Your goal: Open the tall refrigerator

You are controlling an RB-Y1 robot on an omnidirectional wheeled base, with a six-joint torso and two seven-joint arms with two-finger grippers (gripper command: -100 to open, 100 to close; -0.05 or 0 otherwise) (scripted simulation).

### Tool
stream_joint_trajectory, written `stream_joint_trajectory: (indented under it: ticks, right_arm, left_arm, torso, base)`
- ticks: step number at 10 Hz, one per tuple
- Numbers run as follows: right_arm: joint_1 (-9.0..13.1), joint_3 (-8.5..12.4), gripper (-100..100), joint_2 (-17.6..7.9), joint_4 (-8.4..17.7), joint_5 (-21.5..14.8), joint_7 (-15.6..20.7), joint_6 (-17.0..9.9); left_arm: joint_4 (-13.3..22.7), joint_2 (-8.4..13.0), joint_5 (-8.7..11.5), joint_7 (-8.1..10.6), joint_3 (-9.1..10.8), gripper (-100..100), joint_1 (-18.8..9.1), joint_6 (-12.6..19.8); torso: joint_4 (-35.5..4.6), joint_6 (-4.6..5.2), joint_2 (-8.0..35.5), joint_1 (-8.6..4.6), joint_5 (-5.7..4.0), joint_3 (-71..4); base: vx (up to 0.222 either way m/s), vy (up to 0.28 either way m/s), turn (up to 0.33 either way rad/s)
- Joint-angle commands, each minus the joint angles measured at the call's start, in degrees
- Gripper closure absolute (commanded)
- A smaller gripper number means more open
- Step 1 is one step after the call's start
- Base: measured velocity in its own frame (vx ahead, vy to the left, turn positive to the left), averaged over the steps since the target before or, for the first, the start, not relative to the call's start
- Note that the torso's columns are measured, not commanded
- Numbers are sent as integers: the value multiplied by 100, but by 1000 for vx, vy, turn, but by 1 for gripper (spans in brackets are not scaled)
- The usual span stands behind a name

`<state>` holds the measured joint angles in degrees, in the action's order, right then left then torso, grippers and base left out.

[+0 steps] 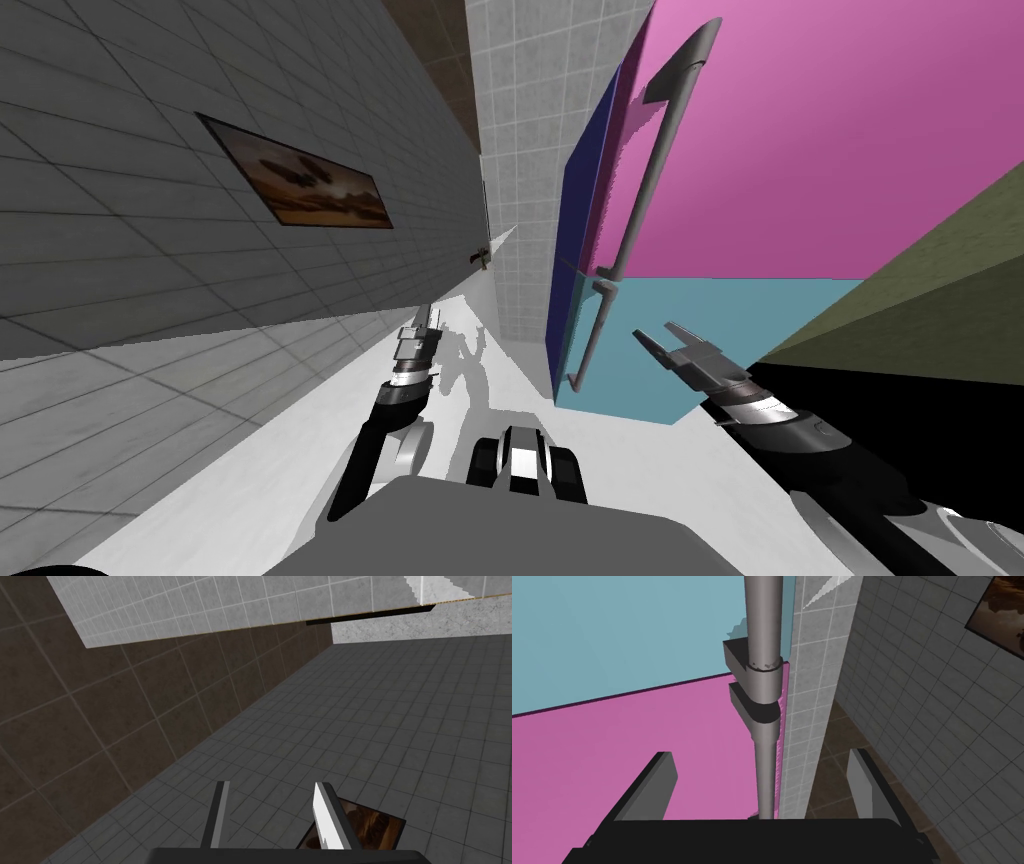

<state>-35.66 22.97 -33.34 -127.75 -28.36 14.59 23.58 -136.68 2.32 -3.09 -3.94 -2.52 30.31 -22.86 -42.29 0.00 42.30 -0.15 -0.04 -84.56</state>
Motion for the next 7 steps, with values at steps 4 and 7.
stream_joint_trajectory:
  ticks: [4,7]
  right_arm:
    - [-125,504,-100,-786,249,-648,361,-294]
    - [-185,787,-100,-1213,413,-1006,558,-459]
  left_arm:
    - [0,0,0,0,0,0,0,0]
    - [0,0,0,0,0,0,0,0]
  torso:
    - [0,-1,-2,27,7,-1]
    - [1,-1,-5,10,2,-2]
  base:
    - [88,131,-60]
    - [92,150,-64]
